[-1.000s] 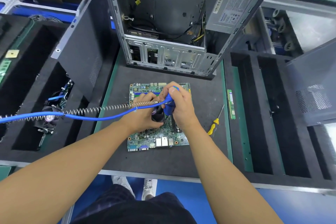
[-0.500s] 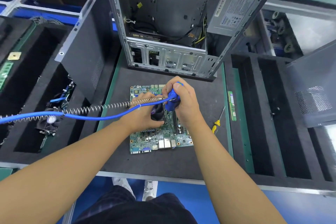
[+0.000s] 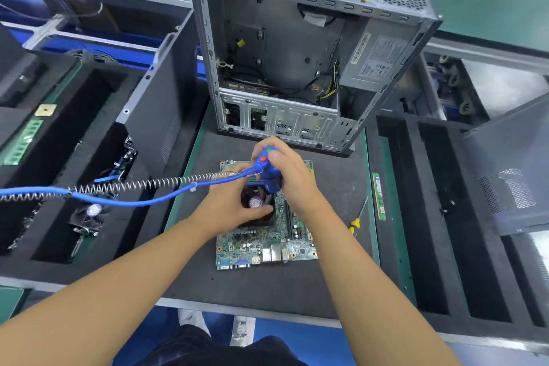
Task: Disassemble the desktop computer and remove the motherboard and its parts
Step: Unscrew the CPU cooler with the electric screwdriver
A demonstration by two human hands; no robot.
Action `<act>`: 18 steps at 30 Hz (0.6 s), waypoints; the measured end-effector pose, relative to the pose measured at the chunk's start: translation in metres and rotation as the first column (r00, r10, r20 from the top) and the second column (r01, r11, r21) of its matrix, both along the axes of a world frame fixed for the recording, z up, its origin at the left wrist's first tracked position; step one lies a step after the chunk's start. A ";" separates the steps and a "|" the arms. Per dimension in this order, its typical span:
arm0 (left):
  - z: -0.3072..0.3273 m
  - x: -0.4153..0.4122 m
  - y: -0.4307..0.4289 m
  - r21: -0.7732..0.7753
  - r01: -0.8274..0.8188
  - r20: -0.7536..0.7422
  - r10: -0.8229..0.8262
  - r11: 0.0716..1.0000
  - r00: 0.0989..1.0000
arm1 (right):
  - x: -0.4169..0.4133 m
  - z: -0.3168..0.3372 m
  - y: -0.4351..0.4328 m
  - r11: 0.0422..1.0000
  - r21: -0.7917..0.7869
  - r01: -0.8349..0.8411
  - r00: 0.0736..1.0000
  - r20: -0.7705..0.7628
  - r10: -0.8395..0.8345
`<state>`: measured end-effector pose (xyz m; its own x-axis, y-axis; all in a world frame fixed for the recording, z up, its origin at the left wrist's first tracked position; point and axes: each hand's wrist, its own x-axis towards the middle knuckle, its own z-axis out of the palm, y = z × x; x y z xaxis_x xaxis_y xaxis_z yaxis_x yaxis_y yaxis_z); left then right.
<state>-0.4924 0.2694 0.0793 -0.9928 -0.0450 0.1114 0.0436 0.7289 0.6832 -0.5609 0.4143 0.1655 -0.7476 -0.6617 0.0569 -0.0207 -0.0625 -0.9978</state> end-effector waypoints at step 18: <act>0.056 0.040 -0.114 0.932 -0.345 0.322 -0.184 -0.110 0.929 | 0.058 0.050 -0.121 0.872 0.448 -0.198 0.790 -0.454 0.412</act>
<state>-0.4522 0.1558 0.1355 -0.9217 0.0790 -0.3799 -0.3040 -0.7553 0.5806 -0.5026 0.2931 0.2156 -0.4265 -0.9003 0.0871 -0.5834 0.2002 -0.7871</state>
